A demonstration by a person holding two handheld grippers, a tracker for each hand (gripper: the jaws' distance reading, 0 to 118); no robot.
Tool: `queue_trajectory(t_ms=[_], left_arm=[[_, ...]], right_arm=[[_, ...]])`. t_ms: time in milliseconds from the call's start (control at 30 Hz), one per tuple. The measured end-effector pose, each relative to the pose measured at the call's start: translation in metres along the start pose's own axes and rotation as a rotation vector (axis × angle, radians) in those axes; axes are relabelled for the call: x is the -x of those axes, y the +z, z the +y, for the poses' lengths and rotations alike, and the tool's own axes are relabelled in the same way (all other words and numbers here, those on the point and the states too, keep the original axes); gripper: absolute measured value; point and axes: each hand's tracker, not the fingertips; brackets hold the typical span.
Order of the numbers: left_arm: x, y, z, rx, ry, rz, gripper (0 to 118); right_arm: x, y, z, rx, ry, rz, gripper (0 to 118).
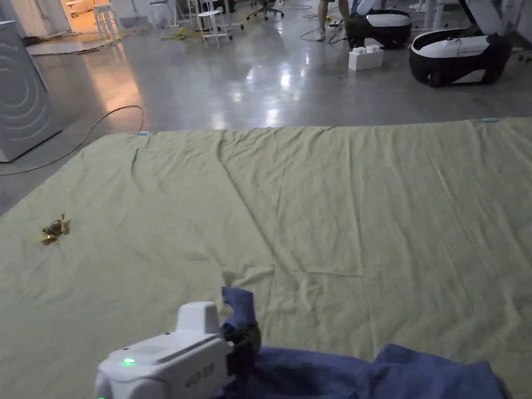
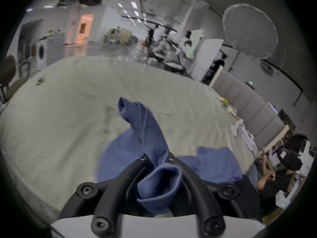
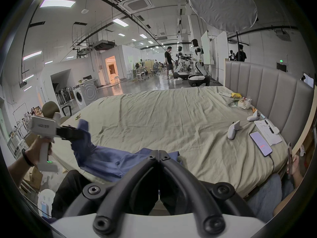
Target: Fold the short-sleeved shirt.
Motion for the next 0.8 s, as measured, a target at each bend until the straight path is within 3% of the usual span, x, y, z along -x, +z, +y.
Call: queue_trajectory(t_ms=[133,267,467,567,633,667,733,800], left_arm=[[-0.055,-0.078,-0.037,0.187,-0.113,-0.035,13],[-0.068,-0.111,-0.060,0.224,-0.237,0.065,25],[-0.046,-0.036,-0.029,-0.016,-0.084,-0.117,98],[-0.023,-0.008,-0.018,-0.107,0.077,-0.093,102],[-0.010,-0.013,-0.020,-0.083,0.230,-0.116,94],[-0.004,-0.022,-0.025,-0.053,0.262,-0.147,67],[-0.004,-0.050,-0.039,0.023,0.275,-0.093,1],[-0.012,-0.077,-0.055,0.098,0.282,-0.129,0]], right_arm=[[-0.002,0.019,-0.001,-0.007,0.043,-0.046,0],[-0.013,0.036,-0.006,0.001,0.038,-0.086,0],[-0.030,0.026,-0.022,0.042,-0.103,-0.072,0],[-0.030,0.021,-0.024,0.042,-0.138,-0.049,0],[-0.028,0.020,-0.024,0.038,-0.146,-0.039,0],[-0.028,0.020,-0.024,0.038,-0.148,-0.034,0],[-0.026,0.020,-0.024,0.037,-0.152,-0.025,0],[-0.026,0.022,-0.024,0.042,-0.144,-0.021,0]])
